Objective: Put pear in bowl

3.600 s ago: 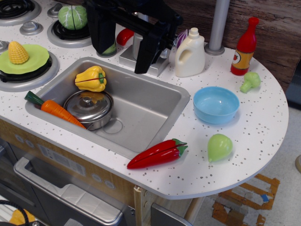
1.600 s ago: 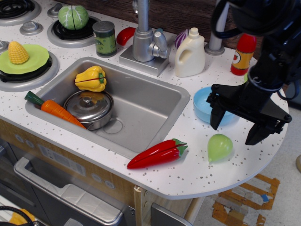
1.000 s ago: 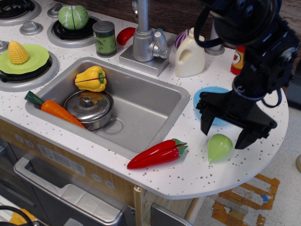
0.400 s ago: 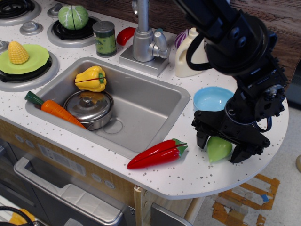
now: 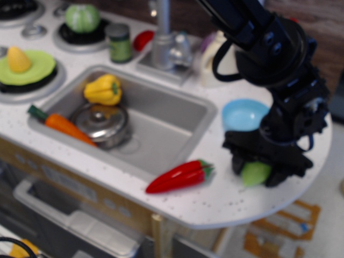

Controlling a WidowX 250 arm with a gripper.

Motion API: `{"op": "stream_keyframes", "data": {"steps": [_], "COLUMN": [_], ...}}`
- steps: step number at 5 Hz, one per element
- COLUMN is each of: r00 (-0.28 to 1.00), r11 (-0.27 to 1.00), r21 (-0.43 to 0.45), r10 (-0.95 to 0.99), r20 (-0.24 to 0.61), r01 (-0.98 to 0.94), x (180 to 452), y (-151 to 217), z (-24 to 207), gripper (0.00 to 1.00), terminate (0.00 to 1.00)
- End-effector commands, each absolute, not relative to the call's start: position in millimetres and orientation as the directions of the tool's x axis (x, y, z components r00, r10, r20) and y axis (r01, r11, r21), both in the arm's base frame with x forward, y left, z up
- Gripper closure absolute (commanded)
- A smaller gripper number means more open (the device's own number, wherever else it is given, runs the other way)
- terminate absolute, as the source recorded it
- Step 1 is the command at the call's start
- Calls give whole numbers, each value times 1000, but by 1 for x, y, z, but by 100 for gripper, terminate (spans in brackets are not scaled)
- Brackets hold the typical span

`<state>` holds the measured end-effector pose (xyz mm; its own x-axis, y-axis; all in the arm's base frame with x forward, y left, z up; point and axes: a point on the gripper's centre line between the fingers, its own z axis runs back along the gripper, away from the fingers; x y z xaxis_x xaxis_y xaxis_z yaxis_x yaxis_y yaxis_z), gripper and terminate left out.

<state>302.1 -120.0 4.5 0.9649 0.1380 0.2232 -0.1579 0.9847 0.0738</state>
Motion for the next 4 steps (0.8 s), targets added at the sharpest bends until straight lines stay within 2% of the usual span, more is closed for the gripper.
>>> {"op": "stream_keyframes", "data": {"steps": [1,2,3,4], "r00": [978,982,981,978], "r11": [990,987,979,982], "r21": [42,96,178,180], "r10": [126,112,69,22], "r20": [163,151,180,209], "r01": [-135,-128,-101,-60], "x": [320,336,354,371], "y": [-122,-119,-105,-88], "z": [46,80,100,93], "gripper": [100,100,100,100], "terminate": [0,0,0,0]}}
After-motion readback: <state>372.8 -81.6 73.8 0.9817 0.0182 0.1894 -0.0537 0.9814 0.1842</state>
